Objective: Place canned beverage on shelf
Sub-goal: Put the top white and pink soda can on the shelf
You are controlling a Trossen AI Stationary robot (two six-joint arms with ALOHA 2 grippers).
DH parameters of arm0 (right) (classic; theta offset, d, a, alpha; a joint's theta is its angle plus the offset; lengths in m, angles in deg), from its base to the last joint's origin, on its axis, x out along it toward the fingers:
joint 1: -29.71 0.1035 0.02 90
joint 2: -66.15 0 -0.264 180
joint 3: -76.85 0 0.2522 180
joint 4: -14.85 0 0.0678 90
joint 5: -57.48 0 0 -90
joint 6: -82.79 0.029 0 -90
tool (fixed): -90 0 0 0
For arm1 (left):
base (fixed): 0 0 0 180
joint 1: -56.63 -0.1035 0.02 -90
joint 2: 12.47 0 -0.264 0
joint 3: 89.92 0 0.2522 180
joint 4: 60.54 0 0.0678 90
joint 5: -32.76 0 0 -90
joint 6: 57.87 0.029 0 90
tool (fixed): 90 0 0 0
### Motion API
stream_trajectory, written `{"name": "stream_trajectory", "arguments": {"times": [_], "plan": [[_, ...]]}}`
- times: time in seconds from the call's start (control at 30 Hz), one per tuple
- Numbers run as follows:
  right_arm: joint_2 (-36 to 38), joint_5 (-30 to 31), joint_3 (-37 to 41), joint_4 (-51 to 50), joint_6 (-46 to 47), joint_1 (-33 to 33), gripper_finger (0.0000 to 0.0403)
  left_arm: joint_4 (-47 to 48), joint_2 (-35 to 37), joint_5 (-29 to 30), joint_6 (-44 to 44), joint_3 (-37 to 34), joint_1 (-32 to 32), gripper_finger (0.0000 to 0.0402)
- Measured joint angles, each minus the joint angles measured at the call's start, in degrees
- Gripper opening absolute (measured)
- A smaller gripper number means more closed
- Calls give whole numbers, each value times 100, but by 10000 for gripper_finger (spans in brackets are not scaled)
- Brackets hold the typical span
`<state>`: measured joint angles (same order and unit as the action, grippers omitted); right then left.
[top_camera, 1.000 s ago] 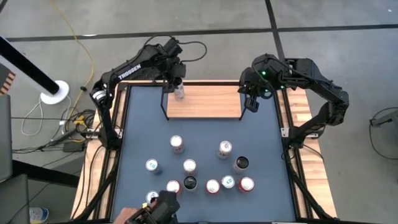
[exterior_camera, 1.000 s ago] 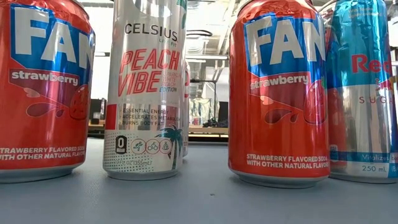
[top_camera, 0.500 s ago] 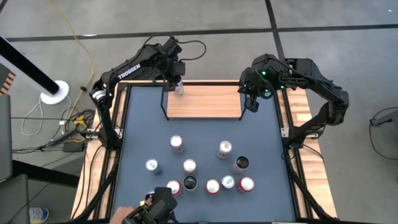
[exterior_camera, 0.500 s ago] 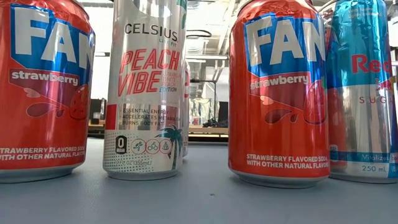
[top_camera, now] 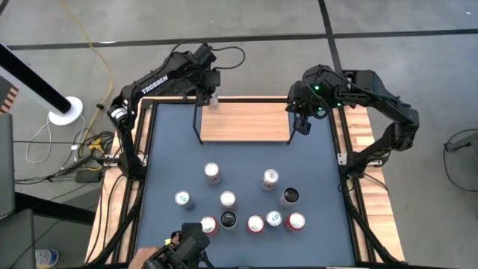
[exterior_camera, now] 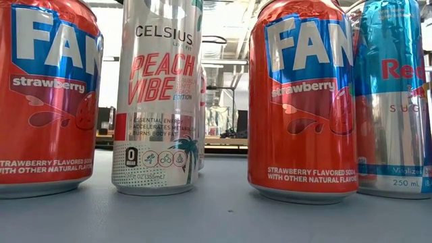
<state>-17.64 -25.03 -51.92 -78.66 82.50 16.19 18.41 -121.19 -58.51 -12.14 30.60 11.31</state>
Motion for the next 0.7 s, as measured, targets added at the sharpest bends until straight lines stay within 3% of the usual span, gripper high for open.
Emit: {"name": "stream_trajectory", "arguments": {"times": [0.53,0.7], "plan": [[0,0,0,2,-13,0,0,513,-33,-437,-187,416,-48,252],[0,2,0,0,-13,0,0,276,-33,-455,-188,443,-58,252]]}}
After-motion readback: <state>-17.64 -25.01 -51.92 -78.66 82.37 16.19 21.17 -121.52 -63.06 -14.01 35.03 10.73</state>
